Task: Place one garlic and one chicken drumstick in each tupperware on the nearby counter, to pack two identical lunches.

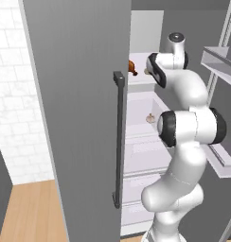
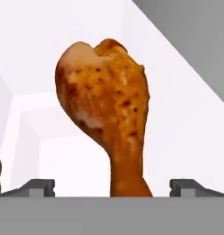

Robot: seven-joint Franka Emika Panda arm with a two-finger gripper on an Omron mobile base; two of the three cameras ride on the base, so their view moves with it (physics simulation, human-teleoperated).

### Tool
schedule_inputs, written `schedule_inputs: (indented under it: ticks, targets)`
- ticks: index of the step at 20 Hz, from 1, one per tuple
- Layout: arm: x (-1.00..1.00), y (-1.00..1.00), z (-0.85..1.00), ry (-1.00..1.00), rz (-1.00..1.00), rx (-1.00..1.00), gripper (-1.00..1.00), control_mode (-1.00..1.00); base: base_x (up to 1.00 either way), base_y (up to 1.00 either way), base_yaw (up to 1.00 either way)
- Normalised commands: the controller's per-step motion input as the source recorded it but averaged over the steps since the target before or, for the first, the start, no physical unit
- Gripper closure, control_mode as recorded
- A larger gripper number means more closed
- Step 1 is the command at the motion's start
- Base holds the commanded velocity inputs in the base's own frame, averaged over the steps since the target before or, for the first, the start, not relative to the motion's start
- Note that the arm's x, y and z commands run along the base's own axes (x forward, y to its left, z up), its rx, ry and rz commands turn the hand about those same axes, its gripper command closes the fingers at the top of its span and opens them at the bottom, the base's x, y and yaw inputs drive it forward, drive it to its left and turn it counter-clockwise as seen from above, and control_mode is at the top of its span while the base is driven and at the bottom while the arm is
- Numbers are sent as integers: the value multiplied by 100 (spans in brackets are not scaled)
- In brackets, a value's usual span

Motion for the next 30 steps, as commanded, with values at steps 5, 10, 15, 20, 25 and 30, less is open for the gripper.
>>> schedule_inputs:
  ticks: [5,10,15,20,25,30]
  targets:
    - [66,-1,-28,0,0,0,-100,-100,0,0,0]
    - [50,1,-38,-5,1,0,100,-100,0,0,0]
    - [18,44,-45,-5,0,0,100,-100,0,0,0]
    - [-64,67,-41,0,-1,0,100,-100,0,0,0]
    - [-100,8,-2,-4,-13,0,100,-100,0,0,0]
    - [-100,8,0,-11,-13,0,100,-100,0,0,0]
